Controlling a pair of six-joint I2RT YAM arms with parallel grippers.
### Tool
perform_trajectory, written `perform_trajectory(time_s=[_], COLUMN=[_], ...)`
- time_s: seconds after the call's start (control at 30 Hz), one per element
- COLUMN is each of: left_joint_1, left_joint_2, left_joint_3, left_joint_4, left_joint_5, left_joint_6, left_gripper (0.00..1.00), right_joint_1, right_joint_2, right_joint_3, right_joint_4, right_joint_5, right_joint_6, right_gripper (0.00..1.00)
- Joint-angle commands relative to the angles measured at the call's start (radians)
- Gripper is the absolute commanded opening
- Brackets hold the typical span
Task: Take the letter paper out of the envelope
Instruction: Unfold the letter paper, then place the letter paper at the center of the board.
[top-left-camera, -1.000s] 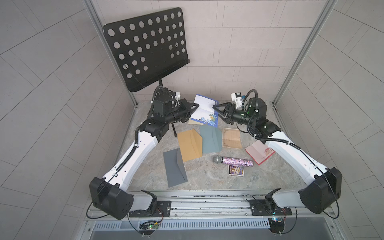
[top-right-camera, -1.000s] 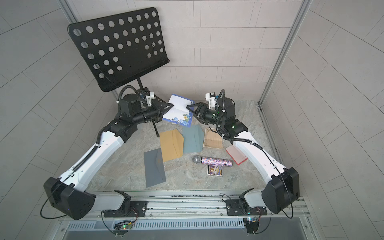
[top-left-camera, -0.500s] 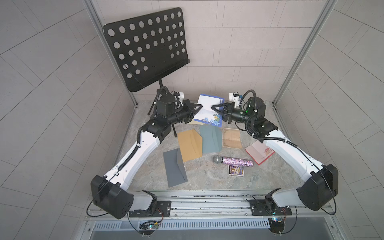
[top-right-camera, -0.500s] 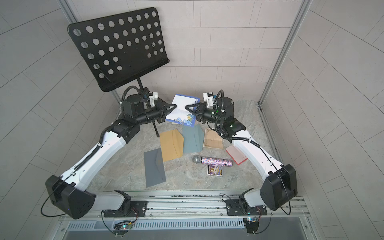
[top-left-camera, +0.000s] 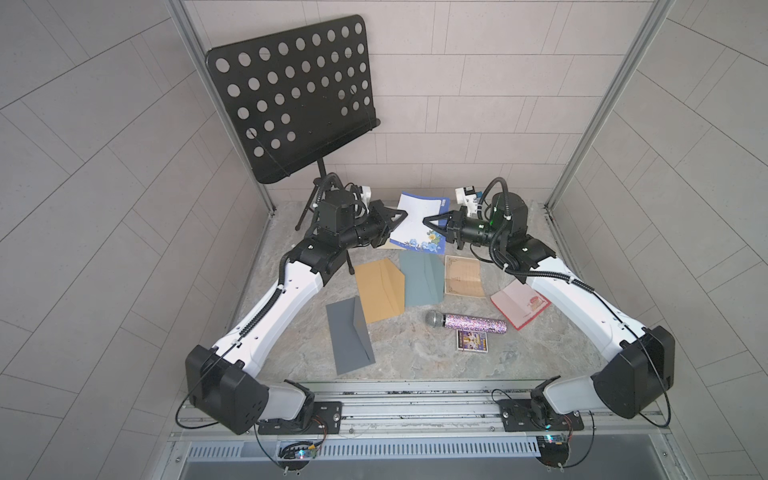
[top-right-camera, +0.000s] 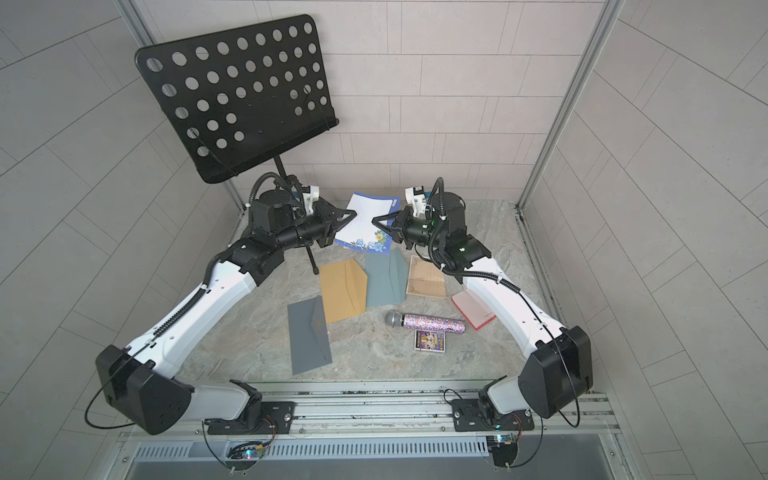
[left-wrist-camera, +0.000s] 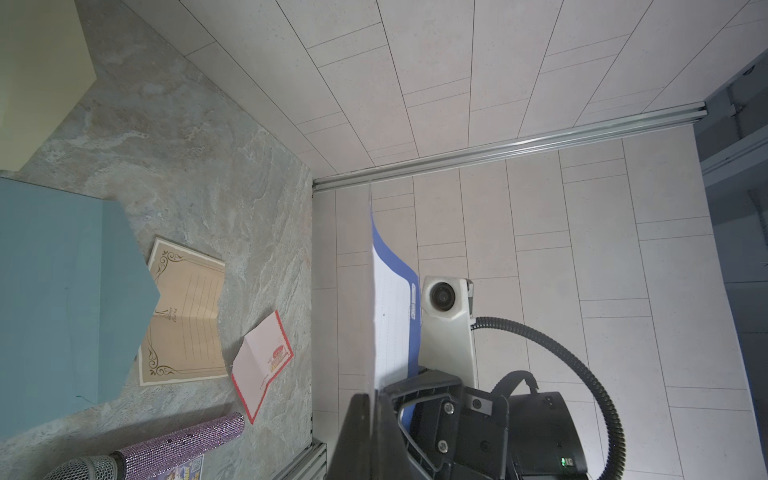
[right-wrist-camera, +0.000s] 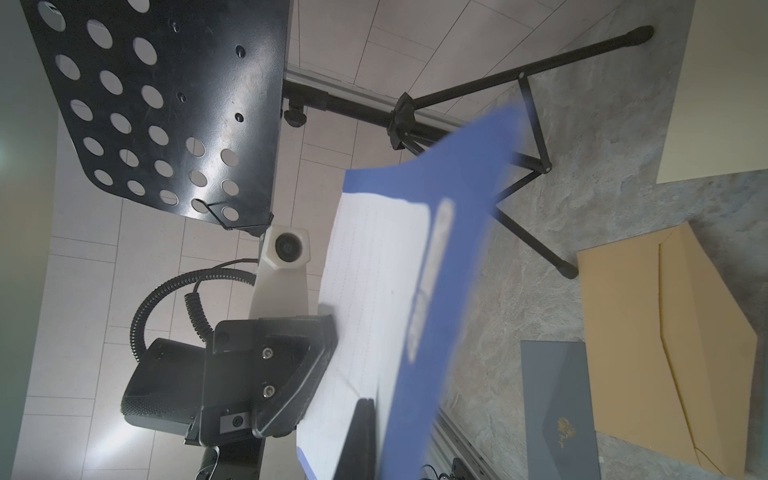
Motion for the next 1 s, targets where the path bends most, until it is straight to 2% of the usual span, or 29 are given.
perform_trajectory(time_s=[0.0, 0.03, 0.13, 0.17, 0.23, 0.33, 0.57, 0.77, 0.97], left_joint_1=[-0.009, -0.010, -0.010, -0.010, -0.011, -0.010, -0.010, -0.010, -0.010], left_joint_2=[0.008, 0.009, 0.009, 0.009, 0.000, -0.022, -0.094, -0.184, -0.218], left_joint_3=[0.012, 0.017, 0.050, 0.063, 0.077, 0.069, 0.007, -0.132, -0.133], left_joint_4=[0.021, 0.007, -0.084, -0.133, -0.207, -0.289, -0.511, -0.500, -0.551], left_joint_5=[-0.002, -0.003, -0.017, -0.028, -0.052, -0.083, -0.135, -0.102, -0.079], left_joint_6=[0.011, 0.016, 0.051, 0.070, 0.103, 0.140, 0.241, 0.224, 0.249], left_gripper=[0.00, 0.08, 0.58, 0.71, 0.81, 0.84, 0.83, 0.82, 0.82], right_joint_1=[0.004, 0.004, -0.002, -0.008, -0.029, -0.066, -0.190, -0.318, -0.436], right_joint_2=[0.007, 0.009, 0.024, 0.030, 0.043, 0.074, 0.191, 0.367, 0.568], right_joint_3=[0.075, 0.106, 0.192, 0.223, 0.257, 0.282, 0.335, 0.463, 0.617], right_joint_4=[-0.155, -0.223, -0.414, -0.473, -0.559, -0.666, -0.830, -0.885, -0.946], right_joint_5=[0.022, 0.043, 0.120, 0.150, 0.195, 0.267, 0.466, 0.578, 0.608], right_joint_6=[-0.119, -0.166, -0.307, -0.349, -0.402, -0.482, -0.630, -0.721, -0.793], right_gripper=[0.00, 0.00, 0.00, 0.00, 0.00, 0.00, 0.00, 0.00, 0.00])
